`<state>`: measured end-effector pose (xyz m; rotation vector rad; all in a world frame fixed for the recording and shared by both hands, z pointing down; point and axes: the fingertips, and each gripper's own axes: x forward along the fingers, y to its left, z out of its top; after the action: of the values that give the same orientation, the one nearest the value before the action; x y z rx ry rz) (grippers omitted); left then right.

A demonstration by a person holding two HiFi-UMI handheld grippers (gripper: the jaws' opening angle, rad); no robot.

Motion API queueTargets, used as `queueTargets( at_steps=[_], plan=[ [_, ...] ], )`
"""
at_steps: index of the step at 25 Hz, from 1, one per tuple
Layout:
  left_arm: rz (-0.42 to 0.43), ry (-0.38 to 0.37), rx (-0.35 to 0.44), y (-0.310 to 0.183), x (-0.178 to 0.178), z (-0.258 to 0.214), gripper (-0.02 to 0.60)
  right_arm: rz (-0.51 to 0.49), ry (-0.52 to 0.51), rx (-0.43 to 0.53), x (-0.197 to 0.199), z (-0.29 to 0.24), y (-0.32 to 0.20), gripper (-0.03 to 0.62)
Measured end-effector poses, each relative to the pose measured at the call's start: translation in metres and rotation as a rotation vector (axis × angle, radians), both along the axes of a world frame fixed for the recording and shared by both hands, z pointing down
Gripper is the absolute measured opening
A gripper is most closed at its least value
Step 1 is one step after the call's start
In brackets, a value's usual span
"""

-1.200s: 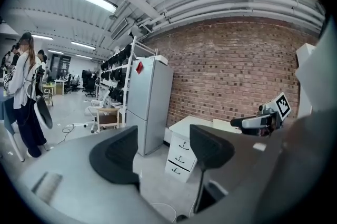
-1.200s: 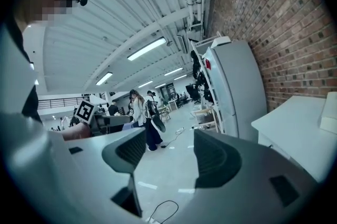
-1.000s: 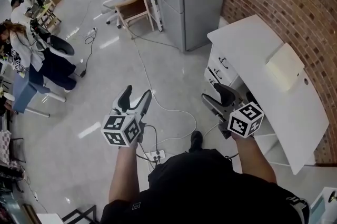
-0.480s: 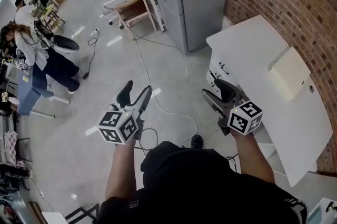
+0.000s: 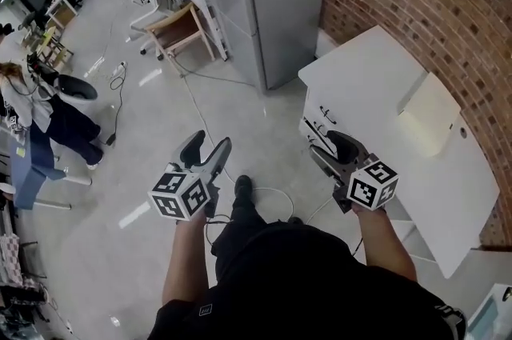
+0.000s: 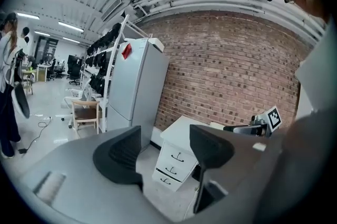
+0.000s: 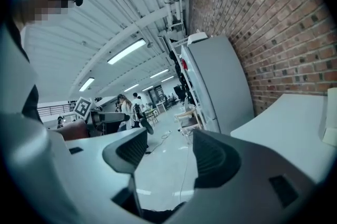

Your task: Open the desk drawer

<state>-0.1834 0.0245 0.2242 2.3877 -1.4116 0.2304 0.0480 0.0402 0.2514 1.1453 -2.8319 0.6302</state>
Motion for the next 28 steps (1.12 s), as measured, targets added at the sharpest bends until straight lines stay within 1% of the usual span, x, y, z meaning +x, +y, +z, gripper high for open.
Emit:
queueTargets(
  at_steps=[4,6,8,10,12,15,18,20,22,26,28],
  plan=[
    [0.075,0.024,-0.024,-0.061,-0.009,0.013,0.293,0.090,0.025,-0.001,0.000,0.002,-0.040,0.256],
    [0.122,0.022,-0.040,-0.095,-0.012,0.015,0.293,0.157,0.017,-0.005,0.000,0.000,-0.067,0.256],
    [0.175,0.006,-0.036,-0.127,-0.017,0.008,0.293,0.193,0.006,-0.006,-0.010,-0.002,-0.090,0.256],
    [0.222,-0.018,-0.023,-0.157,-0.025,0.002,0.293,0.193,0.010,-0.003,-0.030,-0.001,-0.112,0.256],
    [0.253,-0.022,-0.026,-0.184,-0.036,0.001,0.293,0.182,0.007,0.005,-0.056,-0.002,-0.134,0.256],
    [0.301,-0.008,-0.068,-0.213,-0.047,0.015,0.293,0.186,0.008,0.001,-0.089,-0.002,-0.158,0.256],
    [0.373,0.003,-0.119,-0.233,-0.049,0.034,0.293,0.225,0.027,-0.035,-0.103,0.008,-0.168,0.256],
    [0.417,-0.002,-0.137,-0.247,-0.044,0.045,0.293,0.255,0.042,-0.055,-0.103,0.016,-0.171,0.256],
    [0.456,-0.005,-0.148,-0.260,-0.030,0.053,0.292,0.278,0.069,-0.073,-0.097,0.024,-0.170,0.256],
    [0.510,-0.001,-0.138,-0.272,0.018,0.057,0.291,0.277,0.098,-0.110,-0.076,0.045,-0.164,0.256],
    [0.515,0.002,-0.145,-0.279,0.040,0.055,0.291,0.259,0.091,-0.121,-0.070,0.052,-0.165,0.256]
  ],
)
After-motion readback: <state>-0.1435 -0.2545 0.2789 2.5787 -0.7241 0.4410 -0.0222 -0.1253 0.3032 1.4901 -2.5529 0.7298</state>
